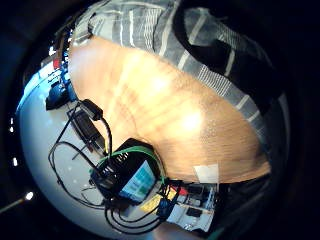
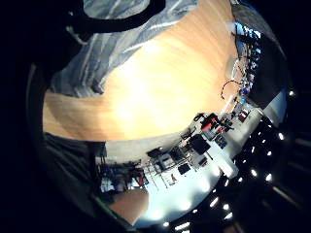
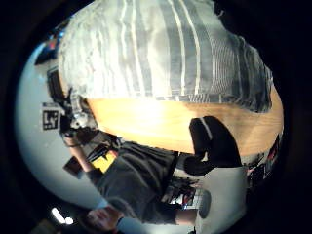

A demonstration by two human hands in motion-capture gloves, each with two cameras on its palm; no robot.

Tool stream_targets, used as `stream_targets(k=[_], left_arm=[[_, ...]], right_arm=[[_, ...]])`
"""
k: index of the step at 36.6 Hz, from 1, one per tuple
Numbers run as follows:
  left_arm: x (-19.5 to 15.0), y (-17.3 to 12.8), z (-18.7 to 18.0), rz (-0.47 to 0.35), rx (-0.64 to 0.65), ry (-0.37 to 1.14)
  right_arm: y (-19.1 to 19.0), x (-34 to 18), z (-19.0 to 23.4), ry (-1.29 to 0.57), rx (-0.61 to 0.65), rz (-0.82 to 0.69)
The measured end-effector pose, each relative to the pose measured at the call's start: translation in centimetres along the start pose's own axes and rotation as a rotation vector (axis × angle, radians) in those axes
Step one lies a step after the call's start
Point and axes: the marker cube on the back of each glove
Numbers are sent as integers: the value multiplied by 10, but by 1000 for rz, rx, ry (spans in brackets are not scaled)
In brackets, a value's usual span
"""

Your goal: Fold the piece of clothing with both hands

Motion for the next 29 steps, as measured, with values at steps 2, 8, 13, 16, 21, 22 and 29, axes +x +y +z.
stream_targets(k=[2, 8, 13, 16, 21, 22, 29], left_arm=[[2, -4, -4, 54, 79, 10], [-7, -18, -15, -29, 310, -63], [-14, -39, -21, -61, 467, -142], [-14, -33, -27, -41, 433, -141], [-17, -10, -42, 11, 358, -119], [-17, -6, -45, 22, 353, -119], [-15, 32, -73, 132, 266, -144]], right_arm=[[-20, 7, 11, -20, 12, 19], [-32, 8, 19, -82, 209, 75], [-29, 8, 13, -50, 397, 100], [-30, 9, 10, -24, 426, 99], [-22, 11, 2, -29, 394, 73], [-19, 11, 0, -30, 388, 67], [17, 12, -26, -27, 299, 30]])
